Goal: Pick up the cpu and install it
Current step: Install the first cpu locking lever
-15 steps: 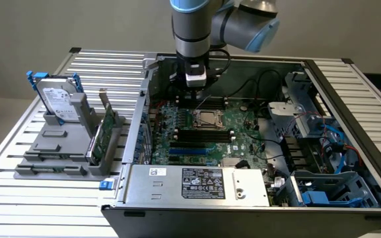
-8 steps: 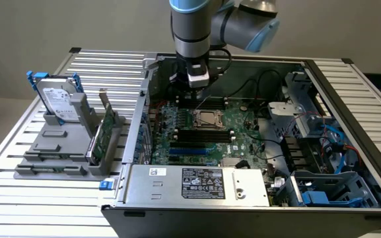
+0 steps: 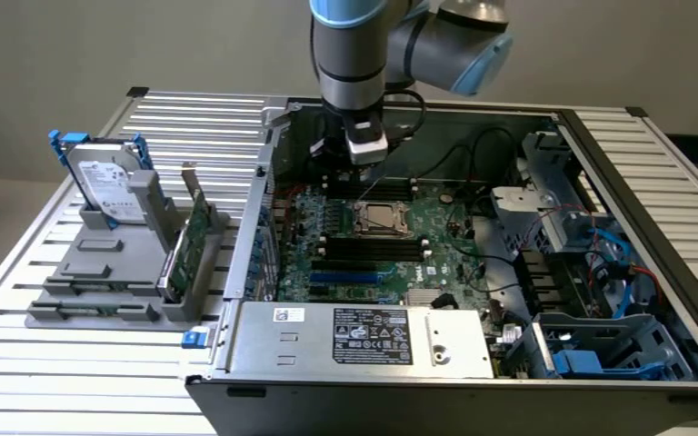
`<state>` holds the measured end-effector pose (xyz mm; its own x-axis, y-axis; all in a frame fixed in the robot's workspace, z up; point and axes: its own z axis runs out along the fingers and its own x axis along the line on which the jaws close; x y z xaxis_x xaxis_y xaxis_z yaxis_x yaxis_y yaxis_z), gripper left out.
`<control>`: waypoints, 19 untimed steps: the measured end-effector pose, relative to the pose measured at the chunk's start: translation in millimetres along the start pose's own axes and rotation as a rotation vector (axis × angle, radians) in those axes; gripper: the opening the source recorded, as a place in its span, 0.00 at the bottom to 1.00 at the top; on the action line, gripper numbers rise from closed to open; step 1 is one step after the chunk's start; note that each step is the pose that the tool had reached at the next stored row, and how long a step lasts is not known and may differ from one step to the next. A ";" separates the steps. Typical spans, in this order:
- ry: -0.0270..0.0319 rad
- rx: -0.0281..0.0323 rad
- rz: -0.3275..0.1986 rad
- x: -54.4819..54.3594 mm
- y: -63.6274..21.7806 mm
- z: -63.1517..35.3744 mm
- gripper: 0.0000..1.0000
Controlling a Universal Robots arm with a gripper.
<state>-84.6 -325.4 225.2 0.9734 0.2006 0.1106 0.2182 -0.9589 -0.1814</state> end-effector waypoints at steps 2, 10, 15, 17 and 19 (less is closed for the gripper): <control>0.0003 0.0025 -0.037 -0.1 0.2 0.4 0.11; 0.0177 0.0066 -0.153 -0.4 1.2 2.4 0.11; 0.0178 0.0095 -0.190 -1.0 3.1 4.5 0.11; 0.0186 0.0095 -0.194 -1.4 4.2 6.8 0.11; 0.0198 0.0094 -0.196 -1.8 5.2 9.0 0.11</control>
<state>-84.6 -328.9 215.3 0.9107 0.3791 0.1639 0.4041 -0.9000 -0.1636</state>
